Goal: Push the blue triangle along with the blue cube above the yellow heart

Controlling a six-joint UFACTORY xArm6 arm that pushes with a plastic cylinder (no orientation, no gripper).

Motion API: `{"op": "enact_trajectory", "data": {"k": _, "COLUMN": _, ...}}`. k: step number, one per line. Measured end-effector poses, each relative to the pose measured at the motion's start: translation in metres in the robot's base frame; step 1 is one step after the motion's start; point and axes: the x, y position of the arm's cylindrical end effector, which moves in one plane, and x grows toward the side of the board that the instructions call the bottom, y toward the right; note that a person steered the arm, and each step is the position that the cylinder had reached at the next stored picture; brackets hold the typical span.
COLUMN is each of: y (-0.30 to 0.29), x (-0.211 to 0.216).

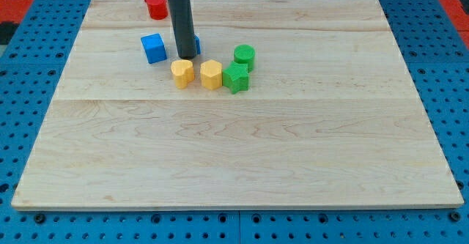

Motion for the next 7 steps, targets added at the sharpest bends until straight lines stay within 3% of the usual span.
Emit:
{"op": "enact_trajectory", "data": {"k": 3, "y": 0.003, "x": -0.033}}
{"op": "enact_trajectory", "data": {"k": 5, "y": -0.116, "x": -0.034}}
{"op": "enact_trajectory", "data": {"k": 7, "y": -0.147, "x": -0.008}}
